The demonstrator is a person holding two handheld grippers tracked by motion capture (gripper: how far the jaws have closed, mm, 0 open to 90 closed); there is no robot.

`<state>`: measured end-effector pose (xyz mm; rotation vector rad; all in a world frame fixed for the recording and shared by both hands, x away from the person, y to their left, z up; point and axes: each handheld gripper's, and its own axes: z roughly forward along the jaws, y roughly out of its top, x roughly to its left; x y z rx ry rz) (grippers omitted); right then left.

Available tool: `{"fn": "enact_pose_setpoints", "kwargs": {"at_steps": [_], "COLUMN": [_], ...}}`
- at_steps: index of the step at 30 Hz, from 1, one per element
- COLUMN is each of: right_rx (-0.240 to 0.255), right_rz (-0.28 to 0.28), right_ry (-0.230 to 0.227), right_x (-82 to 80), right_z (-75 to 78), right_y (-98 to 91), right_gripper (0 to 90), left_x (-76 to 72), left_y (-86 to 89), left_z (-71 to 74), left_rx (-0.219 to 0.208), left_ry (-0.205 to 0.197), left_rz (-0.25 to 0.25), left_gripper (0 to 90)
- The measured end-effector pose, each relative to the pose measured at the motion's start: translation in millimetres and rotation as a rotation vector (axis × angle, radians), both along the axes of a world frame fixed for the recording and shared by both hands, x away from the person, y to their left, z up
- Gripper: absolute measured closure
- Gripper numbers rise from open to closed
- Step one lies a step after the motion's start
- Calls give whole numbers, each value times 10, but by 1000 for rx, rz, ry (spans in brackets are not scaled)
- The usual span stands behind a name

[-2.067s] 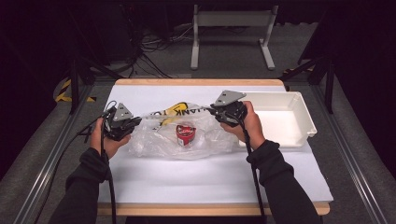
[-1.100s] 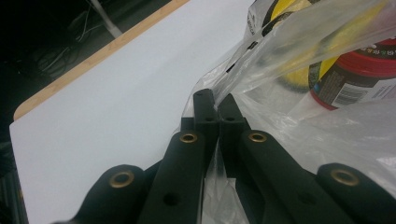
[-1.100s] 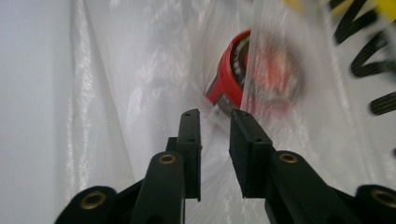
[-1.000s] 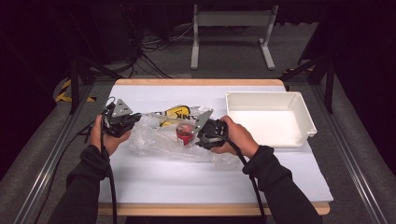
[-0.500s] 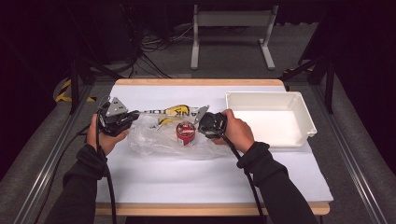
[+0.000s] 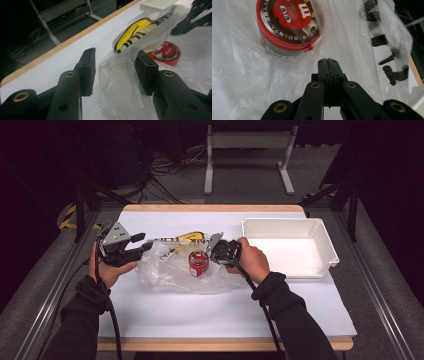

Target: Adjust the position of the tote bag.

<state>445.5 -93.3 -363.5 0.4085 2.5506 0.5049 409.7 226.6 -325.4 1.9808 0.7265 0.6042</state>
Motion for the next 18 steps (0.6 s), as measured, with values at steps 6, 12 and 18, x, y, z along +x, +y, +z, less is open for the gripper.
{"fn": "enact_pose_setpoints", "kwargs": {"at_steps": [6, 12, 18], "right_rx": [9, 21, 48], "right_rz": [-2, -32, -88], "right_ry": [-4, -55, -111], "right_x": [21, 58, 184], "right_z": [24, 72, 160], "right_y": [15, -1, -35], "right_gripper": [900, 900, 900], "left_x": [-57, 9, 130], "left_y": [-21, -17, 38], "left_z": [115, 54, -130], "left_rx": [-59, 16, 86], "left_ry": [-28, -16, 28], "left_rz": [-1, 47, 108], "left_gripper": [481, 362, 466]}}
